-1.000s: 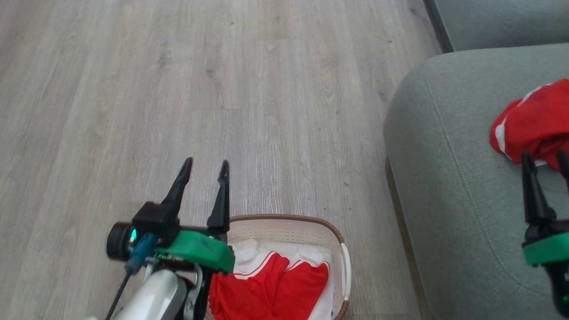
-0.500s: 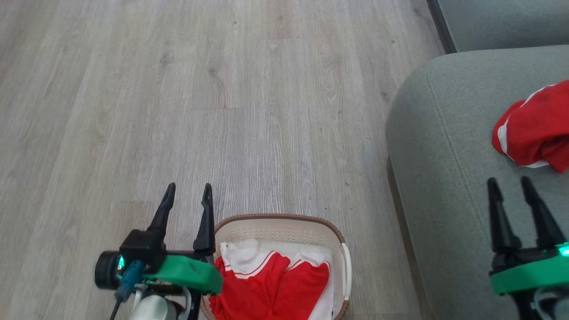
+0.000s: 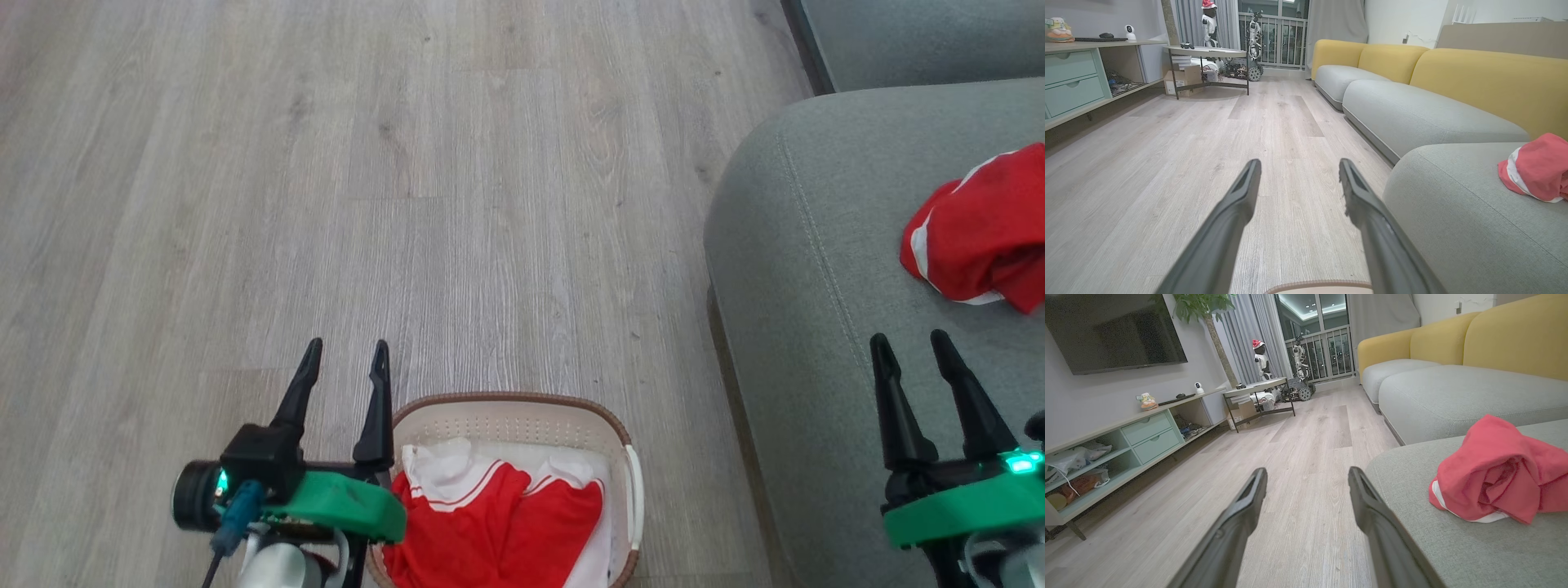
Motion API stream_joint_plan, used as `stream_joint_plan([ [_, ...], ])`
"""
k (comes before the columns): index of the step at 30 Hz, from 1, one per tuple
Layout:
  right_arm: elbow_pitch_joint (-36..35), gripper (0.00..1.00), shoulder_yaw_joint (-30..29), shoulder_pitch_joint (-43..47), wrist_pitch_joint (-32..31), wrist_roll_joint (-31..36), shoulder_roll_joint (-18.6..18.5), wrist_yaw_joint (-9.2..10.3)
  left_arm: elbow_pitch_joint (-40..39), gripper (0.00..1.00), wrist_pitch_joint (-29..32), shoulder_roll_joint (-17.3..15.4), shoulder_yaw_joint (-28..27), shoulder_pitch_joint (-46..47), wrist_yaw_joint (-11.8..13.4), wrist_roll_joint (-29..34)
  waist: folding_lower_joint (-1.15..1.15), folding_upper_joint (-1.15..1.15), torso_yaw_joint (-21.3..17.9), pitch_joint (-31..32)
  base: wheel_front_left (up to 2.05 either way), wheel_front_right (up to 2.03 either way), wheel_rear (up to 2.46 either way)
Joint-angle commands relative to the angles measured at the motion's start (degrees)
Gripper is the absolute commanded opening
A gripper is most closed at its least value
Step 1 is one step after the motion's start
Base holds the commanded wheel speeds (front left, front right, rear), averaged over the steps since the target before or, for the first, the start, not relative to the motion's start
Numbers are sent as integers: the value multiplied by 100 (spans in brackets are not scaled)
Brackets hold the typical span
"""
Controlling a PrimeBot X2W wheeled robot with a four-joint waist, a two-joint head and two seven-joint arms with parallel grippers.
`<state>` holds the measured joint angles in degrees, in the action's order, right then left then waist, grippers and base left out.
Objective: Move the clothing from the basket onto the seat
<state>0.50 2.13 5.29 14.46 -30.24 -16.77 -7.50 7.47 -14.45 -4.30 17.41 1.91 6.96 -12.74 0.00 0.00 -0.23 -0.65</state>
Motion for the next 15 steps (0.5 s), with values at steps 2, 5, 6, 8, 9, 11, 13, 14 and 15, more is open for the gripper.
stream_joint_plan([
  [2, -146, 100, 106, -197, 53, 0, -134, 1, -153, 100, -55, 47, -288, 146, -67, 72, 0, 0, -10, -2, 0, 0, 0],
  [5, -142, 100, 132, -214, 53, -7, -144, 1, -130, 100, -55, 78, -337, 143, -112, 115, 0, 0, -25, -7, 0, 0, 0],
  [6, -144, 100, 139, -220, 53, -8, -147, 1, -126, 100, -55, 86, -351, 144, -125, 129, 0, 0, -30, -13, 0, 0, 0],
  [8, -156, 100, 149, -238, 53, -14, -153, 1, -122, 100, -55, 99, -374, 148, -150, 155, 0, 0, -48, -36, 0, 0, 0],
  [9, -167, 100, 153, -255, 53, -18, -160, 1, -117, 100, -55, 105, -378, 154, -163, 168, 0, 0, -61, -57, 0, 0, 0],
  [11, -187, 100, 158, -300, 53, -37, -190, 1, -95, 100, -55, 115, -367, 177, -184, 198, 0, 0, -92, -110, 0, 0, 0],
  [13, -212, 100, 159, -367, 53, -67, -233, 1, -86, 100, -55, 123, -342, 227, -178, 226, 0, 0, -136, -204, 0, 0, 0],
  [14, -225, 100, 163, -408, 53, -85, -255, 1, -92, 100, -55, 127, -324, 264, -172, 238, 0, 0, -160, -259, 0, 0, 0],
  [15, -241, 100, 176, -455, 53, -106, -277, 1, -86, 100, -55, 130, -302, 302, -167, 247, 0, 0, -191, -325, 0, 0, 0],
])
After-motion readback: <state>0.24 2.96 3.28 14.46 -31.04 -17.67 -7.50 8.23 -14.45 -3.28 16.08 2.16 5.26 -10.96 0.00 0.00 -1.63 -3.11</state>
